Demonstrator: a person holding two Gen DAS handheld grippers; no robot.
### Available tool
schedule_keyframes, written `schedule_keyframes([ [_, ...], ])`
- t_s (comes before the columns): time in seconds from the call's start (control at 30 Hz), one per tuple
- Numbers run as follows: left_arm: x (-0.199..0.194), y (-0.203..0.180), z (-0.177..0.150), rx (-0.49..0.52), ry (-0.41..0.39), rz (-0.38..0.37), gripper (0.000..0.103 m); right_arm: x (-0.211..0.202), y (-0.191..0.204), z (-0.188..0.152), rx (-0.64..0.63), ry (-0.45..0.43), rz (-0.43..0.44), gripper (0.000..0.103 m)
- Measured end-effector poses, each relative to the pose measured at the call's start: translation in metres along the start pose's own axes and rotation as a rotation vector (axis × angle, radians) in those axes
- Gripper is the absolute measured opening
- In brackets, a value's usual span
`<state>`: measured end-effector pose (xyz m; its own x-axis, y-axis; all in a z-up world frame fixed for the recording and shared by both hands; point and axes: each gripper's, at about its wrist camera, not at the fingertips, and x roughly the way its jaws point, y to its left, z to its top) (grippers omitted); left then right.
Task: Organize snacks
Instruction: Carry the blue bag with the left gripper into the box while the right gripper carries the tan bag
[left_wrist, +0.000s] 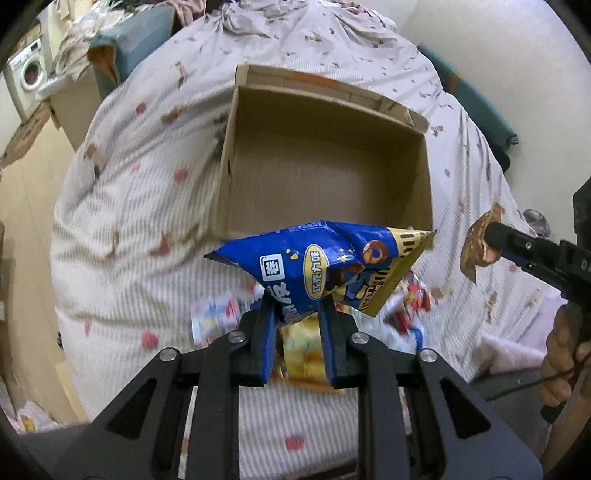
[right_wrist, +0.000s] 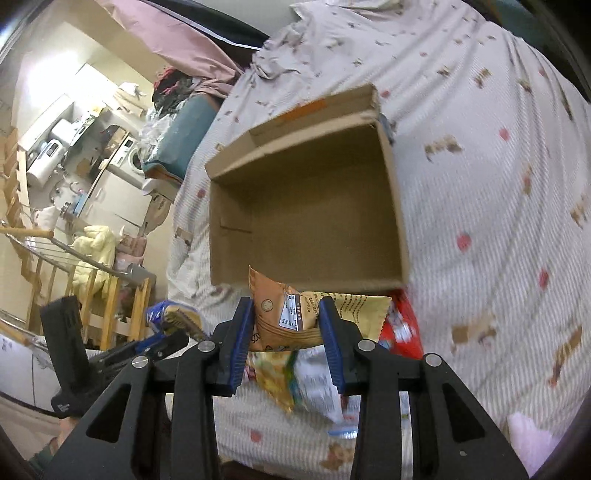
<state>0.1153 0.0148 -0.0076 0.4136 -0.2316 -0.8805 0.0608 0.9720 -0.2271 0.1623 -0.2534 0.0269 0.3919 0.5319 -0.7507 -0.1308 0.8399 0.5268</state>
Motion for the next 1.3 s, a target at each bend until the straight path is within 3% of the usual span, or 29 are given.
schedule_keyframes([
  [0.3,0.043,-0.009,0.051,0.041,-0.019,0.051,0.018,0.043,-0.007,0.024,-0.026,-0.052,-0.014,0.038],
  [0.4,0.057,-0.012,0.058,0.062,-0.035,0.055,0.018,0.054,-0.016,0.025,-0.04,-0.109,-0.033,0.038],
  [0.47,0.067,-0.009,0.058,0.049,-0.028,0.027,0.018,0.061,-0.022,0.024,-0.03,-0.121,-0.031,0.038],
  [0.7,0.099,-0.004,0.056,0.034,0.004,0.06,0.018,0.08,-0.027,0.024,-0.024,-0.096,-0.034,0.038],
  [1.3,0.104,-0.015,0.05,0.102,-0.036,0.136,0.021,0.105,-0.031,0.024,-0.001,-0.031,-0.072,0.041],
])
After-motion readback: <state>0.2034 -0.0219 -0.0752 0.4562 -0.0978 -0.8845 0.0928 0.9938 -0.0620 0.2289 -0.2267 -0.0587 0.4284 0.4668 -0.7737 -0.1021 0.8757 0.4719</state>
